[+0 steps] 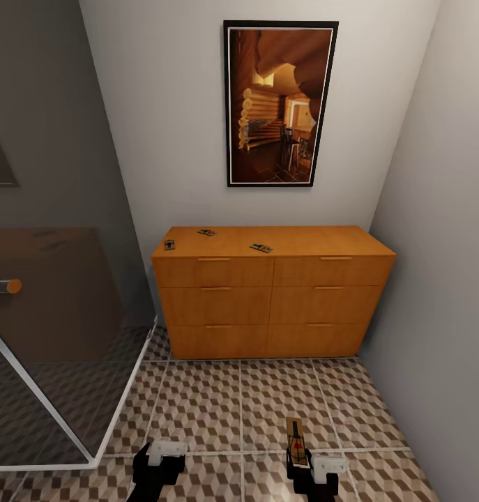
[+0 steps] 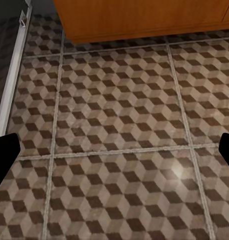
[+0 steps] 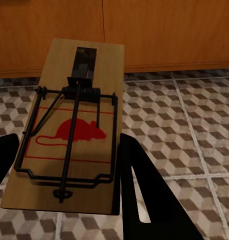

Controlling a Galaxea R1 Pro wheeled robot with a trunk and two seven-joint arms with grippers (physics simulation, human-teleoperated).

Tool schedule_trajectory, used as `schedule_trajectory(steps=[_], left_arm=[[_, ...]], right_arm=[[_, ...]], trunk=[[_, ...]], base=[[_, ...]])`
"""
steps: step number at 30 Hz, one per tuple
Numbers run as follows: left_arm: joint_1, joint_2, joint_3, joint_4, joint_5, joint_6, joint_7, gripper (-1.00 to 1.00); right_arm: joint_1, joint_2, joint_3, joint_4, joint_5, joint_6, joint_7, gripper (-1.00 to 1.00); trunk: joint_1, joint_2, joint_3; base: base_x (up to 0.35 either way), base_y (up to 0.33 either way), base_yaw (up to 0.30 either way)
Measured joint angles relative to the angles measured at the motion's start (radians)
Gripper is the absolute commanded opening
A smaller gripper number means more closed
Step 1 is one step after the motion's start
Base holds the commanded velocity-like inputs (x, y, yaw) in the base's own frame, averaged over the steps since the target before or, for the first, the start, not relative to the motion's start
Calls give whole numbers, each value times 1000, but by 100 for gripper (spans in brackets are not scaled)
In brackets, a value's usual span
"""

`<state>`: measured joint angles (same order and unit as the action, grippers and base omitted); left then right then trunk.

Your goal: Take the four mousetraps from the cabinet in the bathroom and place them on the bathroom floor. Make sure all four end up on the same floor surface, and ensure that at least two of them are either under or directly next to the same bathroom sink.

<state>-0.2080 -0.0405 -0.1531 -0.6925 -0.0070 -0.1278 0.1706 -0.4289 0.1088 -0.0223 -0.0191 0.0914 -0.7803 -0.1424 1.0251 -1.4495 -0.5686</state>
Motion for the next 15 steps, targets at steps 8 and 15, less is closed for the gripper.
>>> schedule_trajectory(steps=[8,15], left_arm=[[0,0,0,0,-1,0,0,100],[-1,0,0,0,0,0,0,100]], right_arm=[[0,0,0,0,0,0,0,-100],[0,0,0,0,0,0,0,-100]], trunk=[[0,0,0],[0,0,0]], base=[[0,0,0],[0,0,0]])
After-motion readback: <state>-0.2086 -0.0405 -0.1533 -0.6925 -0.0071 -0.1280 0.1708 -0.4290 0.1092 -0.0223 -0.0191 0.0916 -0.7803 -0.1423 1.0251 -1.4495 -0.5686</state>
